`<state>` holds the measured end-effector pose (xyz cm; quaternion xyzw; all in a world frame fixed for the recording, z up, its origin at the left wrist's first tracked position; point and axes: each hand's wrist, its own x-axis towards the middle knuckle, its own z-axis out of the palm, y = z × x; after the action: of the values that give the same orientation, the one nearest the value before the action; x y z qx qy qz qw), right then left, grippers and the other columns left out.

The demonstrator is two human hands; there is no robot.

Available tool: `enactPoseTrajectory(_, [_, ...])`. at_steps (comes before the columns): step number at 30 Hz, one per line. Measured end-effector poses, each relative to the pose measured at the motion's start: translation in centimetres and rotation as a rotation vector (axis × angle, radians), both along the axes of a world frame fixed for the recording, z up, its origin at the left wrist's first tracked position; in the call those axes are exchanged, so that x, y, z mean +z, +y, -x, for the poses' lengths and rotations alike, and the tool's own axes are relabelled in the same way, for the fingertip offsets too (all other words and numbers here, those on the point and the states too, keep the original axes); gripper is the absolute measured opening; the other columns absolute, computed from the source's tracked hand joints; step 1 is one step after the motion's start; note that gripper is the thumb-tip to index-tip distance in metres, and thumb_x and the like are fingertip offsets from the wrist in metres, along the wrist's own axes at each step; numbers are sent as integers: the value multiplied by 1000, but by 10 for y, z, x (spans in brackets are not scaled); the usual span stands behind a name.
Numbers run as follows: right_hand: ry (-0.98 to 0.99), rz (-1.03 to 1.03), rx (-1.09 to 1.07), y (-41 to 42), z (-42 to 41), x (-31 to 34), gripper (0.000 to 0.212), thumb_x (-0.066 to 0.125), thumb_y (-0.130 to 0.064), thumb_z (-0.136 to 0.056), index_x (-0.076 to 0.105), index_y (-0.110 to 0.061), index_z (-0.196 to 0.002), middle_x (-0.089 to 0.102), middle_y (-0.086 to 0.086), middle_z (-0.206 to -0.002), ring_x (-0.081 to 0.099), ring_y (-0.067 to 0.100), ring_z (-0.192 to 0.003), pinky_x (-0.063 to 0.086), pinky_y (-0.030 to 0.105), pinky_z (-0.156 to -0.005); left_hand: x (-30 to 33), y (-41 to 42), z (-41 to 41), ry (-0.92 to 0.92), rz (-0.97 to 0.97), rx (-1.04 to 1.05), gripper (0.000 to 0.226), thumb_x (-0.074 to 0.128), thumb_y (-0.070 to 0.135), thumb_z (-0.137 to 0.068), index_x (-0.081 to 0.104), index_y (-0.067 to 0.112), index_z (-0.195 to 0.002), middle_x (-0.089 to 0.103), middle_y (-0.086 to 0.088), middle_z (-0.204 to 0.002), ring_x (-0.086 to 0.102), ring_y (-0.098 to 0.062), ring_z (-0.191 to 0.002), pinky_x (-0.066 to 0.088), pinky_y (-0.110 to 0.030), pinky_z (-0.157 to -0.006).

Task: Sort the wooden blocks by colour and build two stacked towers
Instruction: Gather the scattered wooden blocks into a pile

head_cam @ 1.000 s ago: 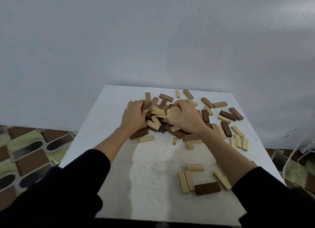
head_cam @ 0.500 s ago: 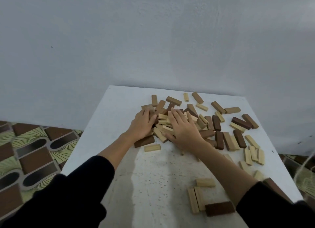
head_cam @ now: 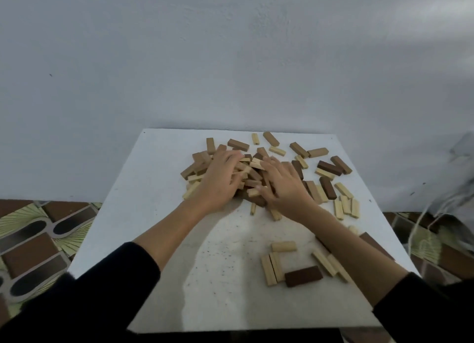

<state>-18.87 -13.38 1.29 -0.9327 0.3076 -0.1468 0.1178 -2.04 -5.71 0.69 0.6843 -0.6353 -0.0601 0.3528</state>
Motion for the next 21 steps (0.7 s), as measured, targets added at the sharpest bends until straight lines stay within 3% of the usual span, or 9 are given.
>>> enactPoseTrajectory(3, [-40, -59, -60, 13, 41, -6, 51, 58, -26, -90, 43, -11, -136, 45, 6, -140, 39, 23, -131, 30, 39, -111, -11, 12, 30, -41, -28, -188, 31, 54, 1, -88, 59, 6, -118, 54, -5, -123, 42, -16, -119, 31, -28, -105])
enactPoseTrajectory(5, [13, -112, -121, 22, 66, -11, 47, 58, -22, -90, 44, -14, -135, 46, 3, -137, 42, 20, -127, 36, 34, -106, -16, 23, 47, 0, -104, -280, 37, 53, -9, -79, 61, 6, -111, 55, -5, -116, 42, -13, -113, 33, -30, -101])
enactPoseTrajectory(7, [43, -135, -177, 33, 91, -18, 41, 56, -21, -91, 47, -17, -131, 45, 0, -135, 40, 16, -124, 36, 30, -103, -19, 35, 61, 36, -252, -400, 50, 50, -15, -70, 59, 8, -114, 50, -3, -122, 37, -11, -116, 31, -29, -102])
enactPoseTrajectory(10, [39, -132, -250, 48, 122, -28, 31, 55, -21, -91, 53, -17, -122, 47, -2, -128, 38, 15, -116, 34, 25, -94, -21, 50, 76, -54, -490, -564, 66, 59, -9, -70, 48, 15, -131, 31, -1, -145, 23, -13, -133, 22, -22, -105])
enactPoseTrajectory(14, [-33, -36, -223, 64, 150, -45, 21, 63, -21, -86, 64, -11, -104, 55, 4, -106, 41, 17, -92, 33, 27, -77, -25, 55, 89, -177, -613, -664, 75, 69, 2, -71, 42, 22, -139, 10, 0, -157, 9, -12, -139, 17, -29, -111])
enactPoseTrajectory(21, [-49, -24, -160, 72, 157, -57, 32, 58, 3, -74, 67, -1, -105, 55, 11, -101, 36, 16, -91, 27, 16, -73, -35, 52, 91, -156, -482, -573, 39, 74, 22, -80, 62, 15, -116, 37, 2, -146, 26, -13, -133, 24, -23, -105])
